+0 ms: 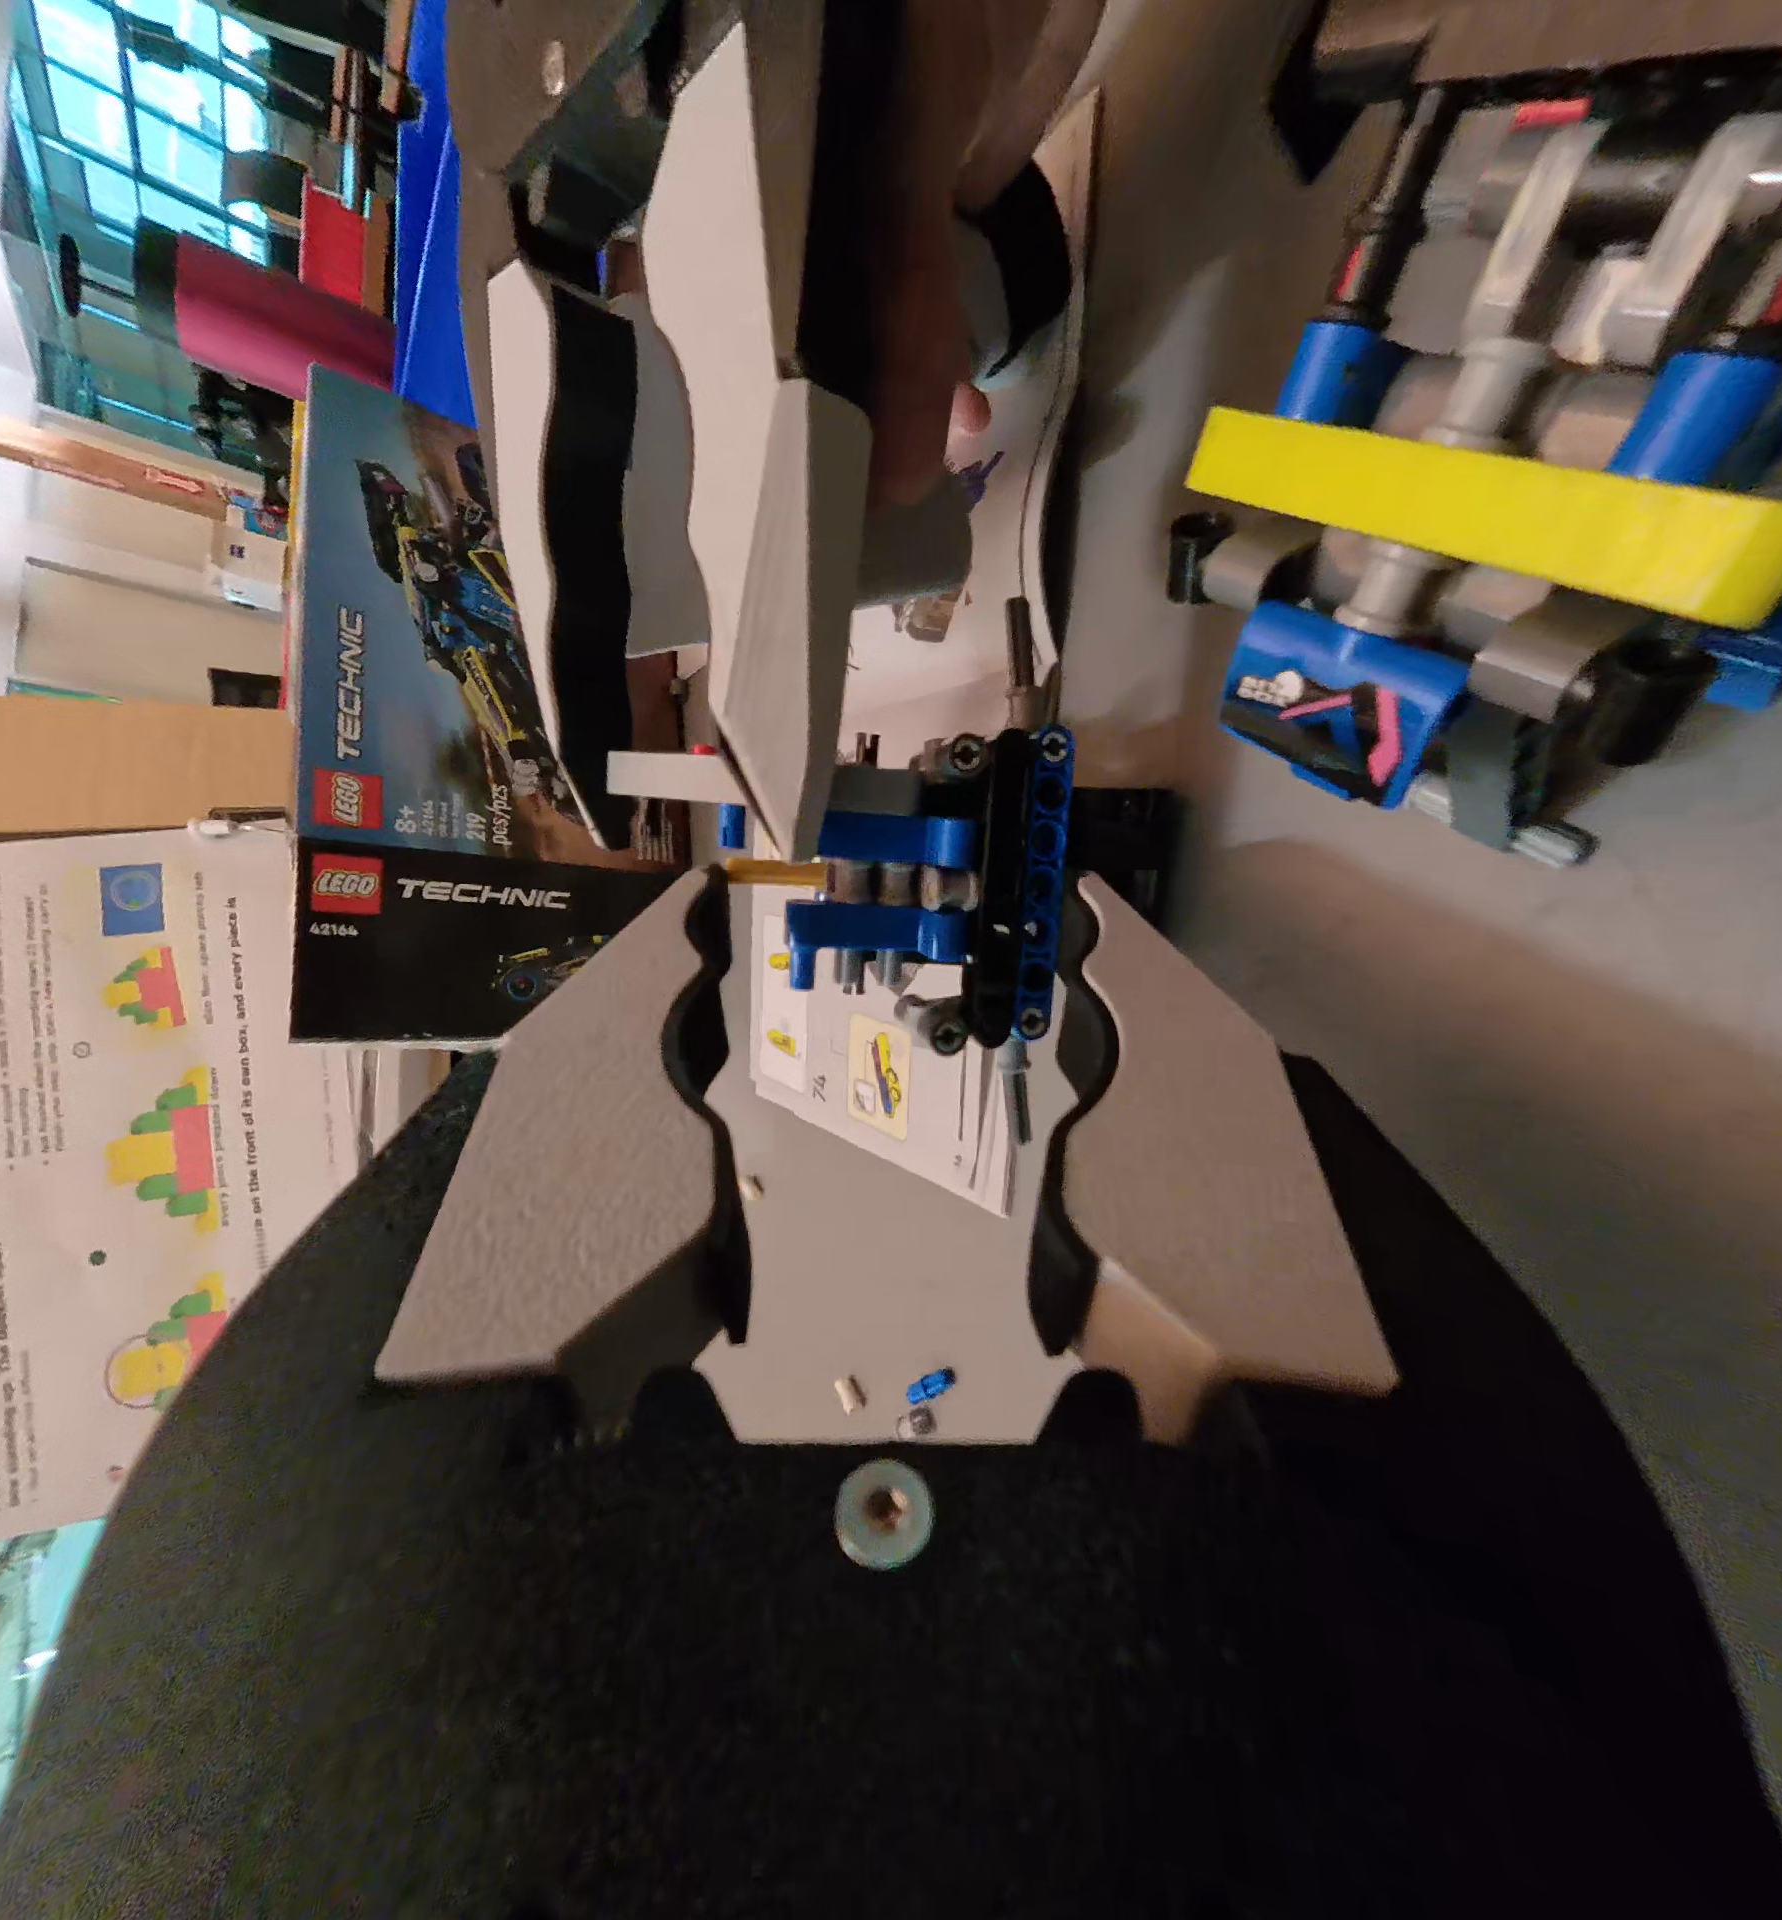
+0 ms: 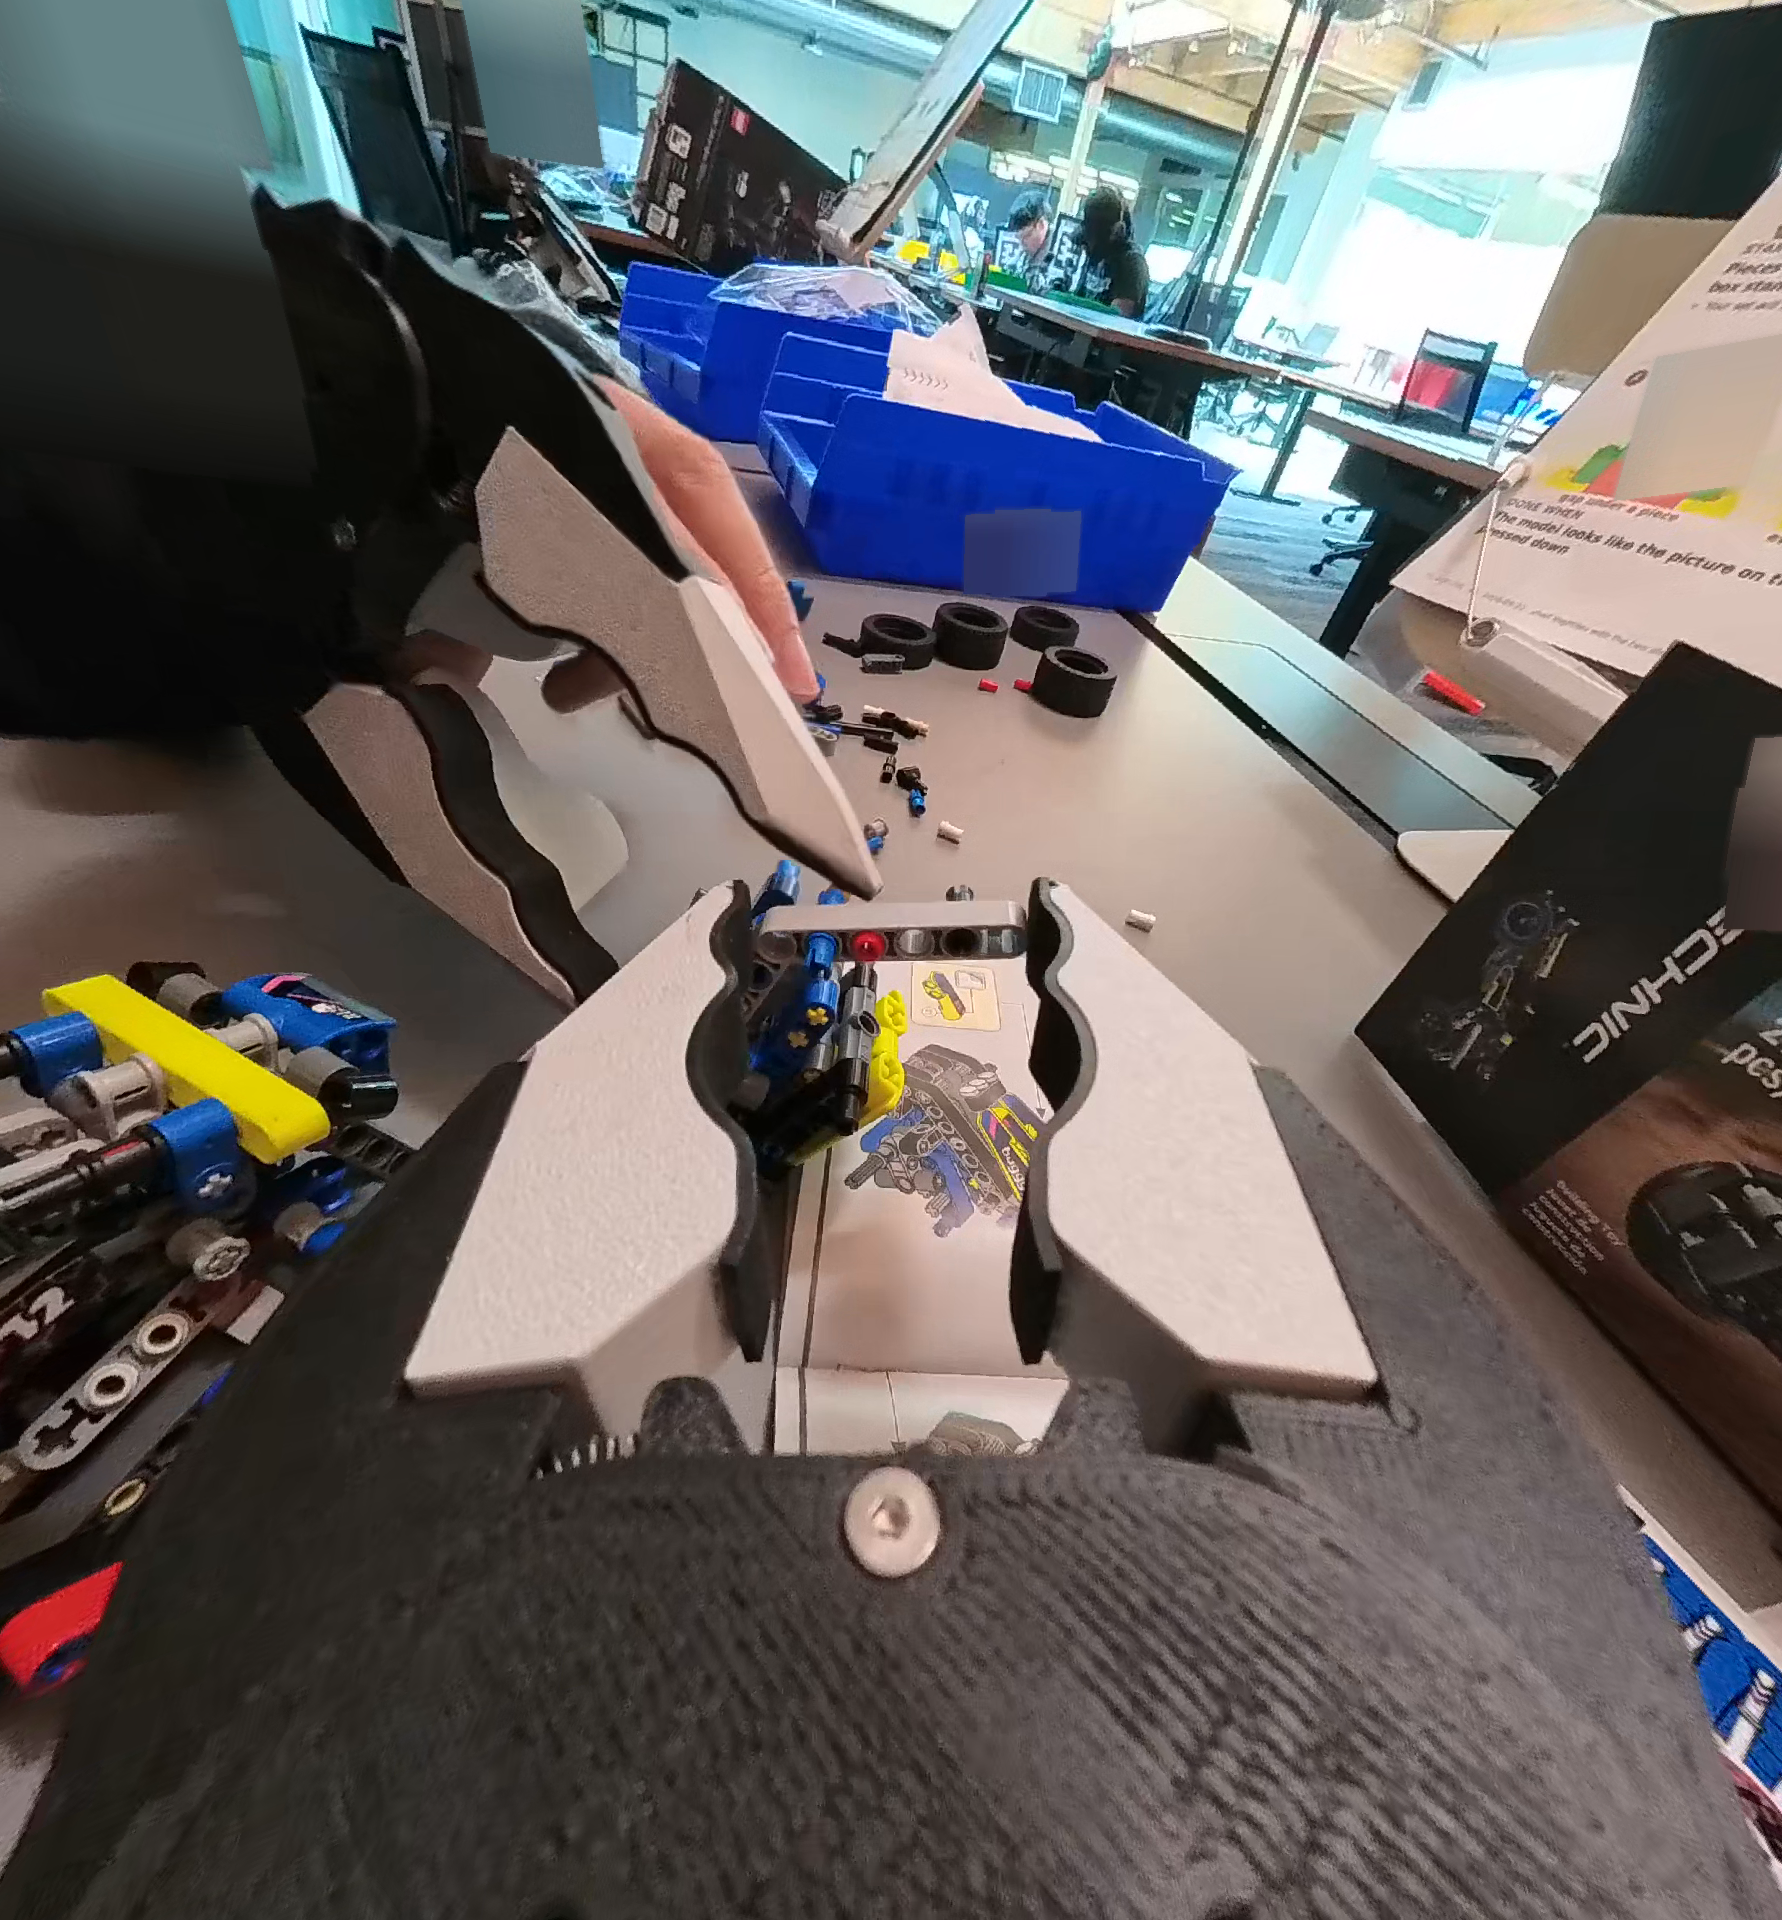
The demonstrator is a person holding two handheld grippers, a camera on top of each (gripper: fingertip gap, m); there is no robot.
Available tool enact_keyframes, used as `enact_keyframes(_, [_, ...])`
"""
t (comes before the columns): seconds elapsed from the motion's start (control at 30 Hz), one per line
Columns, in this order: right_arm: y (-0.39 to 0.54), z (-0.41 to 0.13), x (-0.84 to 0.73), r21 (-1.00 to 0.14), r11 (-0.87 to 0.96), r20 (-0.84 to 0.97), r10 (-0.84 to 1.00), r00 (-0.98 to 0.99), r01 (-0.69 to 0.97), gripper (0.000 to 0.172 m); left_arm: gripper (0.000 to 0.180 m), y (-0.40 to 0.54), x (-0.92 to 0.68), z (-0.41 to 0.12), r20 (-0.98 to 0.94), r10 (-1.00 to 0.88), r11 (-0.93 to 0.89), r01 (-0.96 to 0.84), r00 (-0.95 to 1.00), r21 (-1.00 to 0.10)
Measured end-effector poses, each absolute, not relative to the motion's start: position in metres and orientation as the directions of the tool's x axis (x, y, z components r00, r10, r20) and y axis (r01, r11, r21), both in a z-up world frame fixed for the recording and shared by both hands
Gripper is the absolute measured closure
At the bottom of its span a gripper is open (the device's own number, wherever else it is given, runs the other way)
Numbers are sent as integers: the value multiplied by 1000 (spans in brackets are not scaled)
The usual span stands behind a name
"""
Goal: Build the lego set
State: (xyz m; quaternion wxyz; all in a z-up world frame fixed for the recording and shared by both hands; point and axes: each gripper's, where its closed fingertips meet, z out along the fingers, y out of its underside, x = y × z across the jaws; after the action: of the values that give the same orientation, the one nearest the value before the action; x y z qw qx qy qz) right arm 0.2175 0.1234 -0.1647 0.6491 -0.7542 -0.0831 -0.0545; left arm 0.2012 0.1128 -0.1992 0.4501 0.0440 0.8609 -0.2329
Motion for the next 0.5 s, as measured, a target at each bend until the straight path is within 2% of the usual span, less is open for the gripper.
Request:
enact_keyframes(0.3, [121,-165,218,-967,-149,202,43,978,207,121,120,111,201,-201,-820,-103,898,303,-564,-321])
enact_keyframes(0.5, [121,-166,218,-963,-155,218,33,975,220,121,120,113,203,-201,-835,-36,922,305,-549,-240])
